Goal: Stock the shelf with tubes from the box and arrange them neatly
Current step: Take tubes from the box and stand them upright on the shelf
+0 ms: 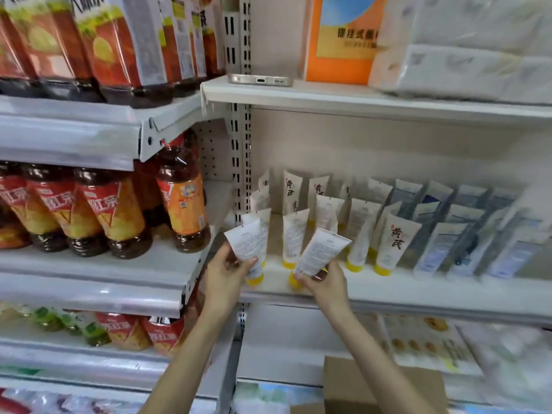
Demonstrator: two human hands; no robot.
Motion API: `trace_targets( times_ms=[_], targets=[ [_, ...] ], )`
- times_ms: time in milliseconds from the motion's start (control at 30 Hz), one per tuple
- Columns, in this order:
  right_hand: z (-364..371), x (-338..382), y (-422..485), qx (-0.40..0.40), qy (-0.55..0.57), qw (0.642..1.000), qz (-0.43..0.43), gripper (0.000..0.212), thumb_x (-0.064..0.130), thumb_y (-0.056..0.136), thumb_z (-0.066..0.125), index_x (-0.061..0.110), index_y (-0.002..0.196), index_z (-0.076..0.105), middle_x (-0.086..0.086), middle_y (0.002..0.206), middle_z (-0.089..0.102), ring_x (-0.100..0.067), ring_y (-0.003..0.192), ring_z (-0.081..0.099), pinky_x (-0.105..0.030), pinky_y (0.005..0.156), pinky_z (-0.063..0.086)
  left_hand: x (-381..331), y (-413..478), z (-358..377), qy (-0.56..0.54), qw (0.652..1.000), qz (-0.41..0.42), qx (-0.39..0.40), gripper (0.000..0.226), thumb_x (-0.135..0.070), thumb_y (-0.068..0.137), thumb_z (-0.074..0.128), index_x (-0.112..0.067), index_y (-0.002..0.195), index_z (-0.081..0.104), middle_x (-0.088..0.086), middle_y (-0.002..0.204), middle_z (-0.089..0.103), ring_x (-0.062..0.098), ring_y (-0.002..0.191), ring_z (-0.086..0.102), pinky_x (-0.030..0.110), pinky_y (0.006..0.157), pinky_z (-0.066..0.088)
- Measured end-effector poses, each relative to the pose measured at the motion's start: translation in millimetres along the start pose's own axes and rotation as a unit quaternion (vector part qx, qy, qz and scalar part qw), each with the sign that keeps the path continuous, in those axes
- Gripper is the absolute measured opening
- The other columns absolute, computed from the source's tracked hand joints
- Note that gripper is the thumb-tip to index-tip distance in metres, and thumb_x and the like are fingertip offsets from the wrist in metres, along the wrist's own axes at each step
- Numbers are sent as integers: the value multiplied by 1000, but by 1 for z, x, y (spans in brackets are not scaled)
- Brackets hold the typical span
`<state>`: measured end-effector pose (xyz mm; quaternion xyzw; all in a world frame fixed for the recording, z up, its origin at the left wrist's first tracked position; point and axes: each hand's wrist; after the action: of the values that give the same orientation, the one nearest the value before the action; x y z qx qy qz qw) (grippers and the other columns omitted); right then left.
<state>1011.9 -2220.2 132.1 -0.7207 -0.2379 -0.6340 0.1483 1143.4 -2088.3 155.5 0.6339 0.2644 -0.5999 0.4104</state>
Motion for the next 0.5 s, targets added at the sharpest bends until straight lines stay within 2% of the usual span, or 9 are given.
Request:
trace_targets(
  times_ms=[100, 200, 300, 500],
  targets=[
    [6, -2, 3, 2, -39, 999, -6, 51, 0, 69, 79, 21, 107, 51, 16, 92, 64, -9, 85, 64, -19, 73, 52, 7, 2, 1, 13, 1000, -6, 9, 45, 5, 77, 69, -11, 118, 60, 3, 110, 69, 17, 102, 65, 42, 92, 52],
    [10, -8, 5, 13, -60, 998, 0, 54, 0, 69, 79, 22, 109, 50, 9, 97, 65, -13, 88, 64, -21, 76, 51, 12, 4, -1, 15, 1000, -11, 6, 45, 3, 78, 70, -9, 120, 59, 2, 112, 68, 17, 102, 65, 38, 90, 52],
    [12, -12, 5, 18, -70, 997, 1, 56, 0, 68, 79, 23, 109, 47, 6, 99, 65, -15, 89, 64, -25, 78, 53, 15, 8, -1, 21, 1000, -14, 16, 44, 3, 78, 69, -9, 118, 59, 1, 111, 68, 14, 100, 65, 29, 85, 54],
    [16, -10, 7, 42, -103, 994, -12, 51, 7, 71, 79, 23, 106, 46, 11, 99, 61, -9, 89, 61, -25, 82, 52, 23, 7, 3, 42, 998, -36, 15, 44, 1, 76, 71, -18, 114, 60, -8, 103, 68, 4, 92, 66, 13, 72, 53]
  ],
)
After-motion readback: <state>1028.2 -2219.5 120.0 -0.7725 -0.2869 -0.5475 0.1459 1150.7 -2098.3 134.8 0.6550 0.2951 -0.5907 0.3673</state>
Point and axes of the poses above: each hand's wrist, its own y-axis towards the middle knuckle, its own z-axis out of the palm, x = y × z
